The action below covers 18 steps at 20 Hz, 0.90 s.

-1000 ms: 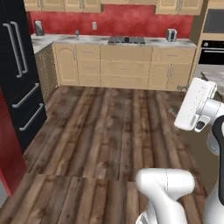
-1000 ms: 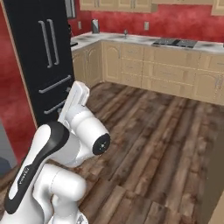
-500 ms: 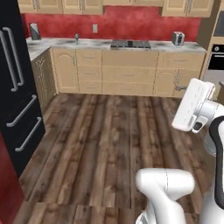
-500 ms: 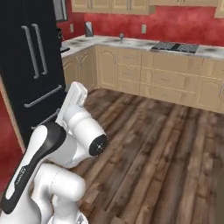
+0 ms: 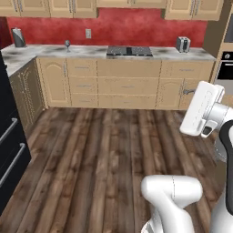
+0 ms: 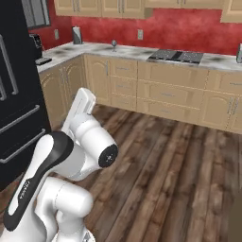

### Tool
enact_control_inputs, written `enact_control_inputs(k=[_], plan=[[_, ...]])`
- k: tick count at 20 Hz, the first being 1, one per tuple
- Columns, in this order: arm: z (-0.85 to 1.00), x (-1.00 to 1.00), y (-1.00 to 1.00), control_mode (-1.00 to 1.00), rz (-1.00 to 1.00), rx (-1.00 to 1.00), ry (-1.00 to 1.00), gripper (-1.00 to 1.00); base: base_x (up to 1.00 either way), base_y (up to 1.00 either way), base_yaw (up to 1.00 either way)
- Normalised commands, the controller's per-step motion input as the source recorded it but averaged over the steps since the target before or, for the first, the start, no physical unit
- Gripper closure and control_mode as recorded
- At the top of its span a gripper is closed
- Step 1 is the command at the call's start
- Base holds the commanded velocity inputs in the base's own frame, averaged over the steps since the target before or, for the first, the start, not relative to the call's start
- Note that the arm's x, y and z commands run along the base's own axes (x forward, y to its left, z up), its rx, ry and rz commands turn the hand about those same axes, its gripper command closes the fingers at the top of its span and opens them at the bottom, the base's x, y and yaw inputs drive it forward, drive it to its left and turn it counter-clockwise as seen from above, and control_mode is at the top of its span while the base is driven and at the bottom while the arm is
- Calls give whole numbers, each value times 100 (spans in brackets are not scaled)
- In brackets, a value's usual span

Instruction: Retrieve the wine glasses from the counter and place one next to each plate.

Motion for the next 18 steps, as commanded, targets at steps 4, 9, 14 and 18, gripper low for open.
enact_control_inputs(k=[4,9,14,18], plan=[[0,0,0,100,0,0,0,-100,100,12,0],[0,0,0,100,0,0,0,-100,100,20,0],[0,0,0,100,0,0,0,-100,100,39,0],[0,0,0,100,0,0,0,-100,100,50,2]])
